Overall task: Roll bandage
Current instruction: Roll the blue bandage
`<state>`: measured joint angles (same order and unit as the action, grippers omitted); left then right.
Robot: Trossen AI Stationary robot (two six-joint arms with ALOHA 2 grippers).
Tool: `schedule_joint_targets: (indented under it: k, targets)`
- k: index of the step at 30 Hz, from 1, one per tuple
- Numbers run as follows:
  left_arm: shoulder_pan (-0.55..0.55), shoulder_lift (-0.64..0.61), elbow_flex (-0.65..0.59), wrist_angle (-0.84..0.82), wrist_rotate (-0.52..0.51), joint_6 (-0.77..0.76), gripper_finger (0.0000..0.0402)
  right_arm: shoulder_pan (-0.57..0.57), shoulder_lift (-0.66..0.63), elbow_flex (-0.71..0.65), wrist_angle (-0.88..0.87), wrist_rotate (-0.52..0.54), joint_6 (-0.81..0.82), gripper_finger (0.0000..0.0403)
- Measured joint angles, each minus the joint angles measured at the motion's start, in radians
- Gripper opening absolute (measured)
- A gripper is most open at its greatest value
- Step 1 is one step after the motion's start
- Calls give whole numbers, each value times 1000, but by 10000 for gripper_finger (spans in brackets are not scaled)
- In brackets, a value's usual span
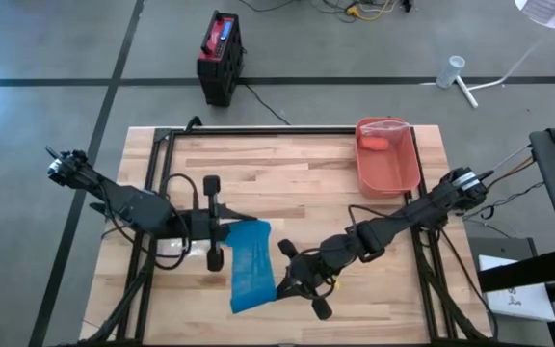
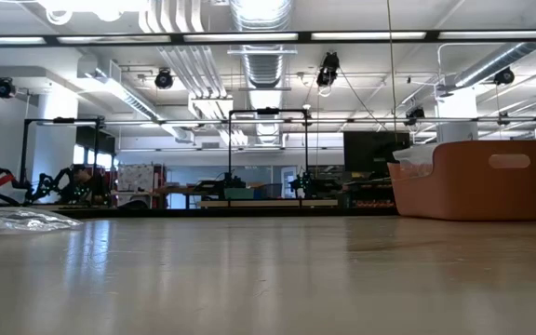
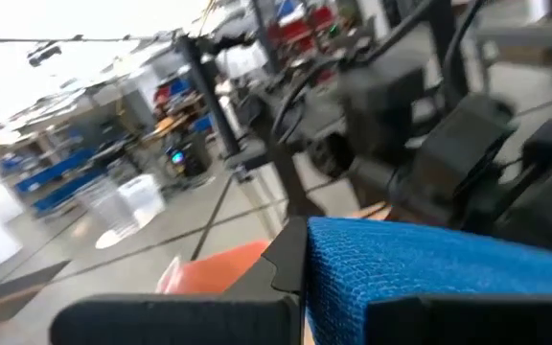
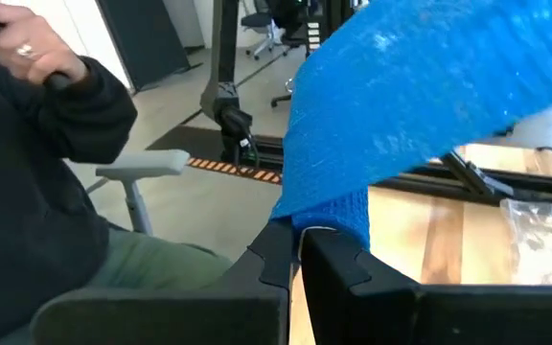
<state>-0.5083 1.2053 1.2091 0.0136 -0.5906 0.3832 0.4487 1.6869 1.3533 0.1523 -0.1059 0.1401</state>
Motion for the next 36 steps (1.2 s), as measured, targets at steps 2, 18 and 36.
schedule_joint_targets:
  k: [2,18,36]
  targets:
    - [0,0,0,-27,-32,-1,0,9,-4,0,3,1,-13,8]
    - [0,-3,-1,-172,-80,-109,0,37,-17,18,65,2,-91,8]
    - [-9,-26,-1,-379,-62,-297,0,44,-17,121,-44,83,-206,8]
